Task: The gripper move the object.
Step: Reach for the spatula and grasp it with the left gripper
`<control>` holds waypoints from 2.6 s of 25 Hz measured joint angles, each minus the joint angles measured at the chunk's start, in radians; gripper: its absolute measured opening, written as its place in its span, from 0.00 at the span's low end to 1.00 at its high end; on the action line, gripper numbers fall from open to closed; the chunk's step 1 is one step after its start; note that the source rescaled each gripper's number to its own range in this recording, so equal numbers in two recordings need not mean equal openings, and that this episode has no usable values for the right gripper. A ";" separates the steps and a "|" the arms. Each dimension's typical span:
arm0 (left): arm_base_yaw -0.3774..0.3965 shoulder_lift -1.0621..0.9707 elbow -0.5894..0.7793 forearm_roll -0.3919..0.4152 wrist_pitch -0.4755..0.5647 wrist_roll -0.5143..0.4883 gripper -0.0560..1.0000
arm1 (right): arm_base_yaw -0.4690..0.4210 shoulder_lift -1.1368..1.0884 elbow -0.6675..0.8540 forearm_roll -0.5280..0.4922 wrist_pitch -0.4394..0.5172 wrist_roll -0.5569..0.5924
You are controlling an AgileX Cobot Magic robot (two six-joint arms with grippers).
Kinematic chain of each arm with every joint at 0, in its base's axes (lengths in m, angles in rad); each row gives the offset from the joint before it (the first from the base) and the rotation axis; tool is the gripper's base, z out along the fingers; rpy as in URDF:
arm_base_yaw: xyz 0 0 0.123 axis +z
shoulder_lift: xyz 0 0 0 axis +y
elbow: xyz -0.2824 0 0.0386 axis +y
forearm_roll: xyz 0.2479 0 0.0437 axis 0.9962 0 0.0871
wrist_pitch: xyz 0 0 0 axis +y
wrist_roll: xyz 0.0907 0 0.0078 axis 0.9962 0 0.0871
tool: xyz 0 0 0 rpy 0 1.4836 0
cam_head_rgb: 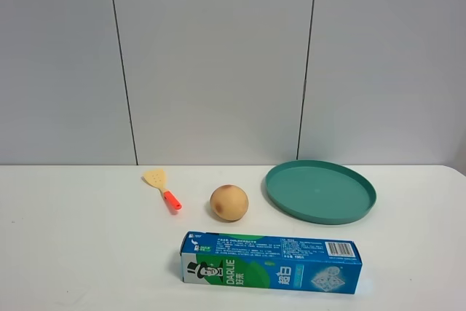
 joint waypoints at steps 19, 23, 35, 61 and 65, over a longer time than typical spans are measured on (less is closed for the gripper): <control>0.000 0.000 0.000 0.000 0.000 0.000 1.00 | 0.000 0.000 0.000 0.000 0.000 0.000; 0.000 0.000 0.000 -0.003 0.000 0.011 1.00 | 0.000 0.000 0.000 0.000 0.000 0.000; 0.000 0.778 -0.568 -0.077 -0.086 0.263 1.00 | 0.000 0.000 0.000 0.000 0.000 0.000; -0.291 2.213 -1.611 -0.252 0.073 -0.172 1.00 | 0.000 0.000 0.000 0.000 0.000 0.000; -0.314 2.294 -1.615 -0.237 0.045 -0.260 1.00 | 0.000 0.000 0.000 0.000 0.000 0.000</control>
